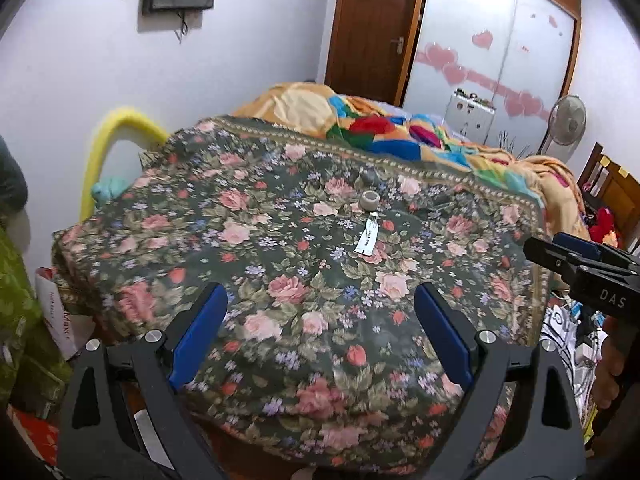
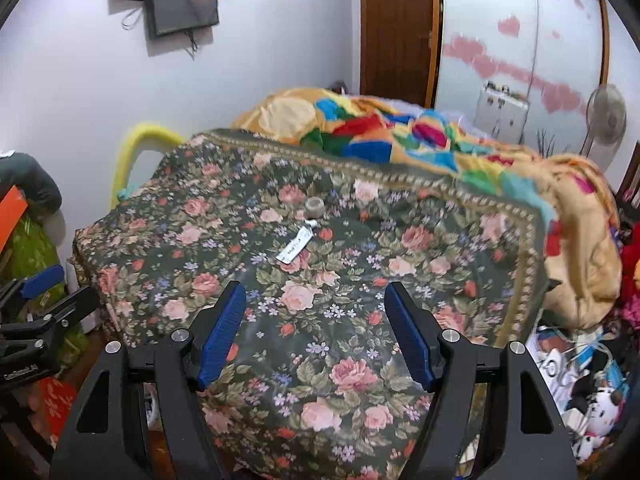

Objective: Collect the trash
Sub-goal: 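Grasp the white ointment tube with the right gripper while the left gripper grasps the clear tape roll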

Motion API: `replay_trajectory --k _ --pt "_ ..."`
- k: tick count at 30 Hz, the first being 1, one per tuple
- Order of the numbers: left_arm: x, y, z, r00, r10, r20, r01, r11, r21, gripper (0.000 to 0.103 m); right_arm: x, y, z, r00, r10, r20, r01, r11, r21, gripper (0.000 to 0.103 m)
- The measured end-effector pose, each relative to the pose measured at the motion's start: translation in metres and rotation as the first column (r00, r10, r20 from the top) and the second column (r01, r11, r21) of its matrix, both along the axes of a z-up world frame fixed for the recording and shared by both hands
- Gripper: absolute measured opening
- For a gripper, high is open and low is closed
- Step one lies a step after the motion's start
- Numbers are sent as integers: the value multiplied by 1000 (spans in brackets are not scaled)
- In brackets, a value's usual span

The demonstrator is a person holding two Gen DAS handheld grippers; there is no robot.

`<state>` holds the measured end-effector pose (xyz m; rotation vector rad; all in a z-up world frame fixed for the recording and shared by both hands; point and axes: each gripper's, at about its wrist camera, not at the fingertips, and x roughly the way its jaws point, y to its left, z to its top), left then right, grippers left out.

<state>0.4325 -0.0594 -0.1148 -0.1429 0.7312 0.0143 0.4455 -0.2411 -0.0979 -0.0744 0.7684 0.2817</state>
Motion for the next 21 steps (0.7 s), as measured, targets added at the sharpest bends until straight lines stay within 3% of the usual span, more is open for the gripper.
replay_trajectory --k 11,21 --pt "108 1 -66 997 13 -70 -14 1000 -15 95 98 20 -73 994 28 -105 -30 999 -17 68" --pt "162 11 -117 993 65 -103 -66 998 -4 89 184 46 -149 968 -10 -250 24 998 53 68"
